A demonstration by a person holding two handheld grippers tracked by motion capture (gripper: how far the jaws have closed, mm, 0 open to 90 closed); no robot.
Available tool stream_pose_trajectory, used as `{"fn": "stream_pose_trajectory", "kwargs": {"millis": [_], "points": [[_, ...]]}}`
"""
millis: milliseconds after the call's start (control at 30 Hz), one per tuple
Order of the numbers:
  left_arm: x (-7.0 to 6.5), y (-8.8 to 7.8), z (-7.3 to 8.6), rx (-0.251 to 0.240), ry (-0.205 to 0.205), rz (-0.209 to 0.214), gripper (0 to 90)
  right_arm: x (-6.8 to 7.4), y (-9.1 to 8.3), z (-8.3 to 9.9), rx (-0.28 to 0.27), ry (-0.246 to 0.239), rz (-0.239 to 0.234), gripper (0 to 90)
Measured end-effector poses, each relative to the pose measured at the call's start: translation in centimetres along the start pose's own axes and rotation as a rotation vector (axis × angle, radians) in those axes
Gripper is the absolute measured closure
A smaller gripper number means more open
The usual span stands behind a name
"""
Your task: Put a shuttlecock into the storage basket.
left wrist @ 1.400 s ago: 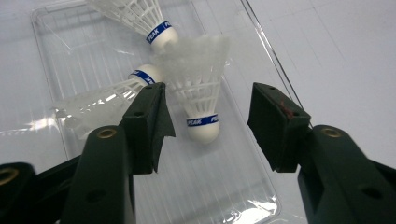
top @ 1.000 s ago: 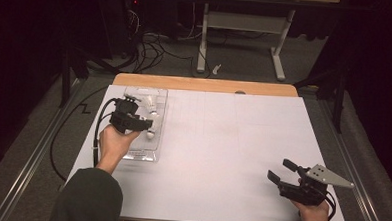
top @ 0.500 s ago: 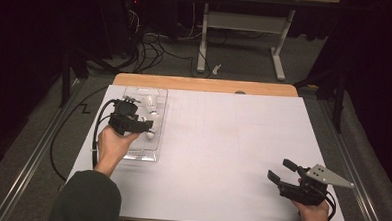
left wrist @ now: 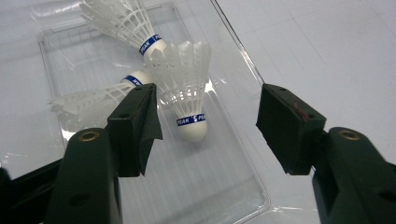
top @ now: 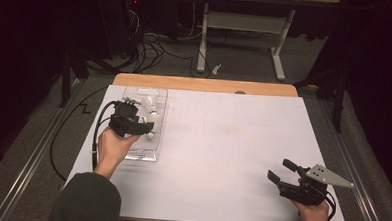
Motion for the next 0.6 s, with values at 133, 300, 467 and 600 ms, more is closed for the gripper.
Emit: {"fn": "stream_pose_trajectory", "kwargs": {"millis": [133, 300, 467, 600], "points": [[0.01, -0.02, 0.27, 0.001, -0.001, 0.003, 40.4, -0.01, 0.01, 0.0, 0.001, 0.0, -0.001, 25.2], [-0.09, -0.31, 0.28, -0.01, 0.0, 0.009, 40.4, 0.0, -0.01, 0.0, -0.001, 0.0, 0.001, 25.2], [-0.32, -0.55, 0.39, -0.016, 0.016, 0.011, 40.4, -0.01, 0.0, 0.0, 0.0, 0.0, 0.0, 25.2], [-0.67, -0.82, 0.45, -0.028, 0.028, 0.015, 40.2, 0.0, -0.01, -0.01, -0.001, 0.0, 0.0, 25.2]]}}
Point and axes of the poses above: each handheld gripper's, and its own axes: y roughly forward along the jaws, z roughly out of its underside, x roughly to its left, the point moved 2 cm from there along y, roughly forward along the jaws, and after that the axes turned 2 degrees about -x, right-handed, at the moved point
